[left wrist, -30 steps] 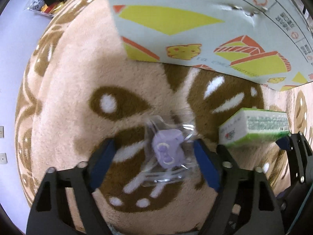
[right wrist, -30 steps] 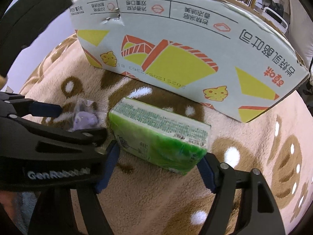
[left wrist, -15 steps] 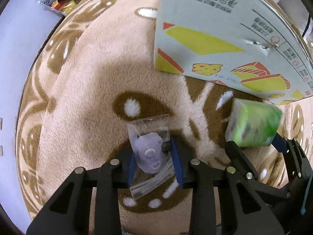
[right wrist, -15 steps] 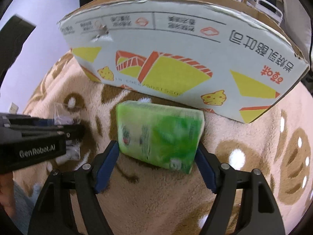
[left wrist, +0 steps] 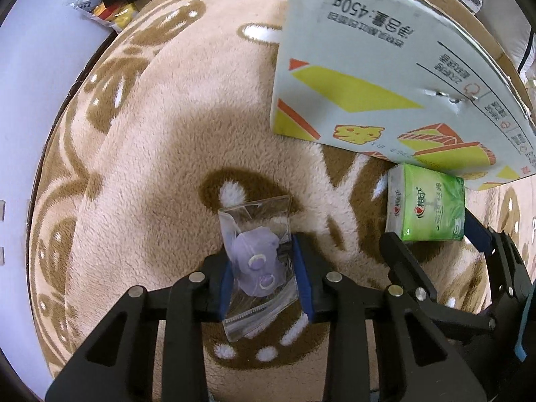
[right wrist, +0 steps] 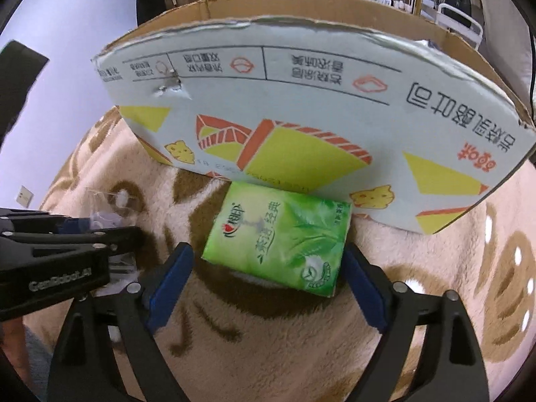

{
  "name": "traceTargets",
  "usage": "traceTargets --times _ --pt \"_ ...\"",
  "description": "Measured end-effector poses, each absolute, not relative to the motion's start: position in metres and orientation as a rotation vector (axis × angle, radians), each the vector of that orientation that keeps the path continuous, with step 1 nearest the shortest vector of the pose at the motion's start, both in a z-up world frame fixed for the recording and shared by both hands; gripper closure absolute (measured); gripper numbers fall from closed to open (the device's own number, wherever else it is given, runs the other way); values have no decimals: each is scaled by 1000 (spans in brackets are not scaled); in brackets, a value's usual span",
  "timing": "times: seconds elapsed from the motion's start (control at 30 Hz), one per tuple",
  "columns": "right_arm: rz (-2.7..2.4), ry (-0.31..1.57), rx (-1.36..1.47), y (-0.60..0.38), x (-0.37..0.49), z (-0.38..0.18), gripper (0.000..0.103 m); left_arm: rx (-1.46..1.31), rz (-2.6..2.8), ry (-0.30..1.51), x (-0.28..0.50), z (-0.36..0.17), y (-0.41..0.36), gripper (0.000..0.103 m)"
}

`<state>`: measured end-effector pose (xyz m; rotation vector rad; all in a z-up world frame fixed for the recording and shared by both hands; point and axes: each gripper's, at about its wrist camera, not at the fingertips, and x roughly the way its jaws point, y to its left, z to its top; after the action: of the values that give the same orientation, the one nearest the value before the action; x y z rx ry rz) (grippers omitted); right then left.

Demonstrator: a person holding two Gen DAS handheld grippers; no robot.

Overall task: Organize soft objects
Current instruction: 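Lift the clear bag with the left tool while the right tool carries the green pack over the box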

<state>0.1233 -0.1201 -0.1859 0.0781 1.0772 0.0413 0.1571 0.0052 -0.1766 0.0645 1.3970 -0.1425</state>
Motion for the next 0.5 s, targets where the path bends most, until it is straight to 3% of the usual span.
traceTargets --times 0.07,0.5 --pt "37 1079 85 -122 124 -186 20 64 -139 1392 157 -173 2 72" --pt "-4 938 75 -147 87 -135 22 37 -105 1211 147 -124 14 75"
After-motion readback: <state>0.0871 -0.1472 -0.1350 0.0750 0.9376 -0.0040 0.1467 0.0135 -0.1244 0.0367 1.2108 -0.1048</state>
